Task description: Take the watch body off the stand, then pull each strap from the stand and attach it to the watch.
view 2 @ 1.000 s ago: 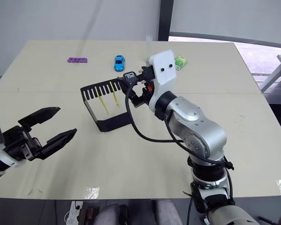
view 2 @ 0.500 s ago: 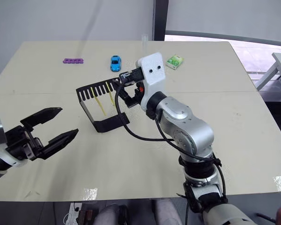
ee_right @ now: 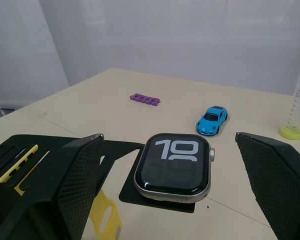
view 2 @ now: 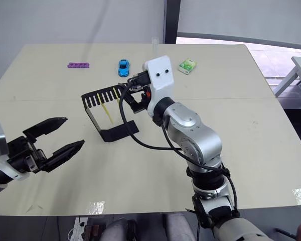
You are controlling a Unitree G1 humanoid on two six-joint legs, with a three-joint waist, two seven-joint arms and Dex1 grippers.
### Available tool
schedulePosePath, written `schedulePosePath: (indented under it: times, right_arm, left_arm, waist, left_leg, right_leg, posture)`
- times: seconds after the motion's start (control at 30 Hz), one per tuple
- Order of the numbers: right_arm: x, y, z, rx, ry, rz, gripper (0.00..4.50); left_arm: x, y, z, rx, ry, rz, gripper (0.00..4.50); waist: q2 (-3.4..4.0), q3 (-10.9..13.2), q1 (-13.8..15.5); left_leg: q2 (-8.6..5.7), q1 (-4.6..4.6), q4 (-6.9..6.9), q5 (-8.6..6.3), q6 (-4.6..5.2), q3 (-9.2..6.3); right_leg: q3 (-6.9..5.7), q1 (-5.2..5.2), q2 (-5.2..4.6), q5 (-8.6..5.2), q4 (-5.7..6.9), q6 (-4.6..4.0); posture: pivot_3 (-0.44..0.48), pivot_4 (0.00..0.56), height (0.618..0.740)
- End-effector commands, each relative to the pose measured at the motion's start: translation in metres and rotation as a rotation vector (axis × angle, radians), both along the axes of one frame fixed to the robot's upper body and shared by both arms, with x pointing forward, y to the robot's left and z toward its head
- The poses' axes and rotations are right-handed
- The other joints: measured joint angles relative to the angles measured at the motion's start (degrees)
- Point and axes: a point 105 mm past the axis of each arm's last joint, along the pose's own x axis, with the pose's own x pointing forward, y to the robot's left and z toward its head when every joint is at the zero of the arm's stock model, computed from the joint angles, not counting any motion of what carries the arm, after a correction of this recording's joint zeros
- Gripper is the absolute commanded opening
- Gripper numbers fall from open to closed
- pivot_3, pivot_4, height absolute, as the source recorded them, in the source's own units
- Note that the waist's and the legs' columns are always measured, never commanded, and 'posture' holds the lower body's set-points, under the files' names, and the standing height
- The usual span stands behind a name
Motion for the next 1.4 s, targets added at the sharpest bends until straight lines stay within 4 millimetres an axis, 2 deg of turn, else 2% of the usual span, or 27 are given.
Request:
schedulePosePath:
  times: [0.03, 0.5, 0.6, 0.73, 0.77, 0.97, 1.13, 1.33, 1.4]
  right_arm:
    - [-0.006, 0.005, 0.015, 0.017, -0.062, 0.025, 4.5]
    - [-0.005, 0.009, 0.016, 0.016, -0.067, 0.04, 4.5]
    - [-0.005, 0.01, 0.016, 0.017, -0.068, 0.043, 3.67]
    - [-0.006, 0.01, 0.016, 0.018, -0.068, 0.048, 1.71]
    - [-0.006, 0.01, 0.016, 0.018, -0.069, 0.049, 1.49]
    - [-0.007, 0.011, 0.017, 0.023, -0.073, 0.051, 1.51]
    - [-0.009, 0.009, 0.026, 0.074, -0.11, 0.064, 1.51]
    - [-0.02, -0.004, 0.048, 0.154, -0.213, 0.102, 1.51]
    - [-0.021, -0.026, 0.052, 0.135, -0.278, 0.068, 1.51]
  left_arm:
    - [-0.005, -0.004, 0.008, 0.031, -0.043, -0.005, 4.47]
    - [-0.005, -0.005, 0.006, 0.027, -0.041, 0.002, 4.47]
    - [-0.006, -0.005, 0.006, 0.027, -0.041, 0.005, 4.5]
    - [-0.006, -0.005, 0.005, 0.027, -0.041, 0.008, 4.5]
    - [-0.006, -0.005, 0.005, 0.027, -0.041, 0.009, 4.5]
    - [-0.007, -0.005, 0.006, 0.029, -0.043, 0.013, 4.5]
    - [-0.006, -0.005, 0.006, 0.03, -0.047, 0.016, 4.5]
    - [-0.006, -0.005, 0.005, 0.037, -0.047, 0.013, 4.5]
    - [-0.005, -0.008, 0.005, 0.042, -0.047, -0.013, 4.5]
  waist:
    - [0.0, 0.0, 0.0]
    - [0.0, 0.0, -0.02]
    - [0.0, 0.0, -0.03]
    - [0.0, 0.0, -0.04]
    - [-0.01, 0.0, -0.04]
    - [-0.01, 0.0, -0.04]
    - [0.0, 0.0, -0.06]
    - [-0.01, -0.01, 0.0]
    - [-0.01, 0.0, 0.03]
  left_leg:
    - [0.0, 0.0, 0.0, 0.0, 0.0, 0.0]
    - [0.0, 0.0, 0.0, 0.0, 0.0, 0.0]
    - [0.0, 0.0, 0.0, 0.0, 0.0, 0.0]
    - [0.0, 0.0, 0.0, 0.0, 0.0, 0.0]
    - [0.0, 0.0, 0.0, 0.0, 0.0, 0.0]
    - [0.0, 0.0, 0.0, 0.0, 0.0, 0.0]
    - [0.0, 0.0, 0.0, 0.0, 0.0, 0.0]
    - [-0.03, 0.0, 0.0, 0.0, 0.0, 0.0]
    - [-0.02, 0.0, -0.01, 0.0, 0.0, 0.0]
  right_leg:
    - [0.0, 0.0, 0.0, 0.0, 0.0, 0.0]
    - [0.0, 0.0, 0.0, 0.0, 0.0, 0.0]
    - [0.0, 0.0, 0.0, 0.0, 0.01, 0.0]
    - [0.0, -0.01, 0.0, 0.0, 0.01, 0.0]
    - [0.0, 0.0, 0.0, 0.0, 0.01, 0.0]
    - [0.0, -0.01, 0.0, 0.0, 0.02, 0.0]
    - [0.0, -0.01, 0.0, 0.0, 0.01, 0.0]
    - [0.0, 0.0, -0.01, 0.0, 0.0, 0.0]
    - [0.0, -0.01, -0.01, 0.0, 0.0, 0.0]
  posture:
    - [0.0, 0.15, 0.74]
    - [0.0, 0.15, 0.74]
    - [0.0, 0.15, 0.74]
    - [0.0, 0.15, 0.74]
    - [0.0, 0.15, 0.74]
    - [0.0, 0.15, 0.74]
    - [0.0, 0.15, 0.74]
    - [0.0, 0.15, 0.74]
    - [0.0, 0.15, 0.74]
